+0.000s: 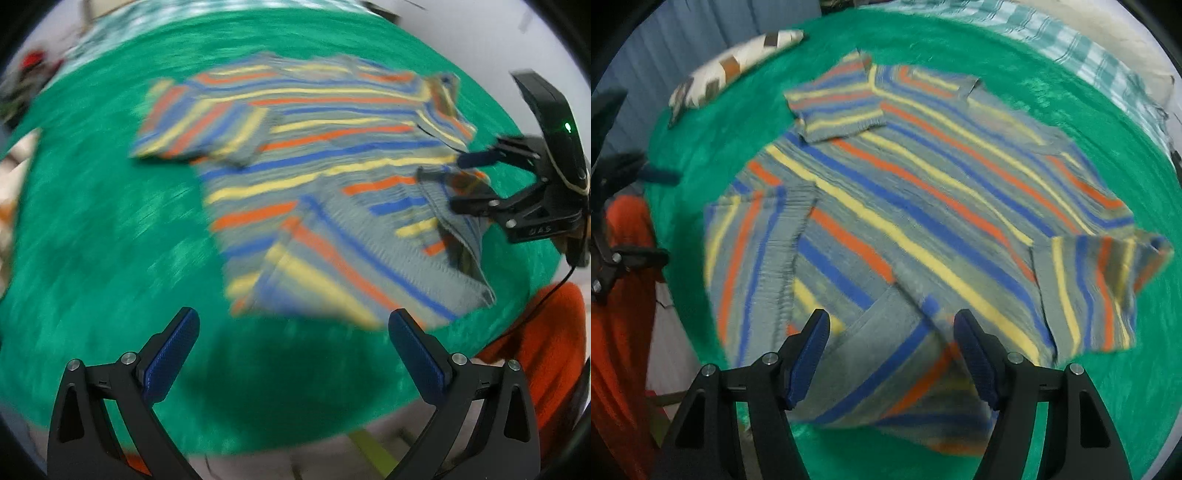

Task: Fold small clothes

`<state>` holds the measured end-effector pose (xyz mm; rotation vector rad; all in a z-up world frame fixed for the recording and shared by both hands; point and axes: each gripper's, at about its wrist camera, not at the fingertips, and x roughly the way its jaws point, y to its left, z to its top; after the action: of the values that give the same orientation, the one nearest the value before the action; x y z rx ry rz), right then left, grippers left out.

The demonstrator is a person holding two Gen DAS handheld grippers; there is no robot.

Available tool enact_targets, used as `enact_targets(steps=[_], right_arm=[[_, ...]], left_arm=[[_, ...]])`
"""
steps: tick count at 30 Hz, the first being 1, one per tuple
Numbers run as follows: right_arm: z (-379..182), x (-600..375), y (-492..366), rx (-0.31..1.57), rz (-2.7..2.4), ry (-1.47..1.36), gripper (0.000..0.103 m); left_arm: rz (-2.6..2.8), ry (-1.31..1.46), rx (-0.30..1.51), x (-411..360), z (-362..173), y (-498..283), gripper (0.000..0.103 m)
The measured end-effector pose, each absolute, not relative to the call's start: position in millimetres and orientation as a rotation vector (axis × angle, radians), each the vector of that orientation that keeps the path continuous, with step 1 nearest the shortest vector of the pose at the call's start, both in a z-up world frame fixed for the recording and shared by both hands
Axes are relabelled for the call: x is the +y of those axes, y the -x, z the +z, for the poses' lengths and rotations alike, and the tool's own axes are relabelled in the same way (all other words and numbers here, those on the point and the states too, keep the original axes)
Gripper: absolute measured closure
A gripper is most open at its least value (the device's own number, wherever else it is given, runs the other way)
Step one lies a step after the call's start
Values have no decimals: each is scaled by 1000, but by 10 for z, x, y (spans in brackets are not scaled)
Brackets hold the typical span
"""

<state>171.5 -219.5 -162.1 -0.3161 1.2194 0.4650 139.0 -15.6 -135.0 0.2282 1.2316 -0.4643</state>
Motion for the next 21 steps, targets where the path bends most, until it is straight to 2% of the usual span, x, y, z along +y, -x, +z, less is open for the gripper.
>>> enact_targets(steps=[2,3,4,6,7,9,10,11,12,13,16,21], right_arm=[[-1695,-2236,-1858,1240,457,308,45],[-1713,-2248,-1901,1247,456,299,53],[-1722,-2260,-1923,1256,466,282,67],[-1675,-2283,-1929,1252,486,268,86],[-1627,-2311,-1909,1240,487,269,90],[-1492,-2406,-1781,1208,492,252,93],[-1441,-2431,-1730,1197,487,248,93],[-1360,-2461,-1659,1181,483,239,94],[-1259,-2538,-1539,1157,482,221,94],[-1190,-2572,-1462,1140,480,208,94],[-934,-2769,-1115,1083,470,138,94],[-725,-3067,-514,1051,429,93,94]], left_arm=[[-490,-294,1235,-353,-1517,-1561,2],[-490,-331,1232,-448,-1610,-1647,2],[-489,-356,1233,-508,-1684,-1712,3],[-488,-380,1248,-599,-1818,-1819,13],[-496,-374,1266,-615,-1861,-1854,23],[-520,-343,1270,-649,-1872,-1880,28],[-528,-340,1262,-663,-1857,-1871,39],[-539,-338,1259,-678,-1846,-1856,60],[-562,-336,1256,-699,-1825,-1827,72],[-573,-333,1255,-698,-1811,-1811,93],[-603,-333,1205,-674,-1687,-1684,98],[-731,-322,1103,-291,-1282,-1222,98]])
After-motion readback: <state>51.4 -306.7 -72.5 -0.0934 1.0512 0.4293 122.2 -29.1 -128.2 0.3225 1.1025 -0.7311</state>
